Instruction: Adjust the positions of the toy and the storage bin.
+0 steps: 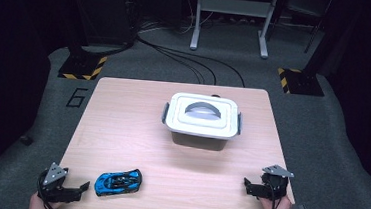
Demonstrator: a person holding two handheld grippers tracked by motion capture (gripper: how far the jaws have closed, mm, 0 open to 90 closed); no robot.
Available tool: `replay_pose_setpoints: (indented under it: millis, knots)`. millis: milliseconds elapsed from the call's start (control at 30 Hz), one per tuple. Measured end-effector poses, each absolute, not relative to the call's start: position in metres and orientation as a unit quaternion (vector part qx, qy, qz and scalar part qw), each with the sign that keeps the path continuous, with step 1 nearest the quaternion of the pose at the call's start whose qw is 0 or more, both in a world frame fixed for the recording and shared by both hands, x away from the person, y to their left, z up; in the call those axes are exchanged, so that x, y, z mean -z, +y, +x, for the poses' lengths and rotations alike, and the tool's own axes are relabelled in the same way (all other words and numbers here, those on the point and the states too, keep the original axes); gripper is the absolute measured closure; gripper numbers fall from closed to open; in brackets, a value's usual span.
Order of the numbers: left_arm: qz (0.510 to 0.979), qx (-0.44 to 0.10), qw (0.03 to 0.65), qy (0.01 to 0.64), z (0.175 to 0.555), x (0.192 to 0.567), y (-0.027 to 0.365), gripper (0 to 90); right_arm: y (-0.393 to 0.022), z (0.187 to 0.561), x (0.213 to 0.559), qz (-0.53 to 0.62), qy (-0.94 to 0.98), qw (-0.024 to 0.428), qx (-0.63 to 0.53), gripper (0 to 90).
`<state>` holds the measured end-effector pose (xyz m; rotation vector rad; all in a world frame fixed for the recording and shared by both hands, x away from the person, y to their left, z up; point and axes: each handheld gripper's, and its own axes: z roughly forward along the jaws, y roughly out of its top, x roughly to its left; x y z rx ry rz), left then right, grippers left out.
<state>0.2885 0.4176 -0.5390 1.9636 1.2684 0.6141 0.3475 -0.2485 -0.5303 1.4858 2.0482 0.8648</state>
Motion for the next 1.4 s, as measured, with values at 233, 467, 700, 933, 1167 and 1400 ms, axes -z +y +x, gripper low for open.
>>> replay_pose_setpoints:
  millis: [233, 467, 700, 933, 1167, 1400]
  knots:
    - [0.761, -0.233, 0.355, 0.491, 0.289, 0.539, 0.418, 0.1, -0.248, 0.348, 0.53, 0.54, 0.745, 0.232, -0.315, 0.0]
    - [0.772, -0.227, 0.345, 0.484, 0.292, 0.536, 0.42, 0.0, -0.248, 0.348, 0.53, 0.54, 0.745, 0.232, -0.316, 0.0]
    - [0.773, -0.226, 0.353, 0.477, 0.293, 0.53, 0.421, 0.2, -0.248, 0.348, 0.53, 0.54, 0.745, 0.231, -0.316, 0.0]
    - [0.785, -0.22, 0.361, 0.454, 0.295, 0.511, 0.409, 0.3, -0.249, 0.348, 0.53, 0.54, 0.745, 0.231, -0.316, 0.0]
    - [0.813, -0.203, 0.357, 0.413, 0.301, 0.49, 0.382, 0.0, -0.249, 0.348, 0.53, 0.541, 0.744, 0.232, -0.316, 0.1]
    - [0.836, -0.194, 0.356, 0.37, 0.307, 0.485, 0.352, 0.0, -0.249, 0.347, 0.53, 0.541, 0.744, 0.232, -0.317, 0.4]
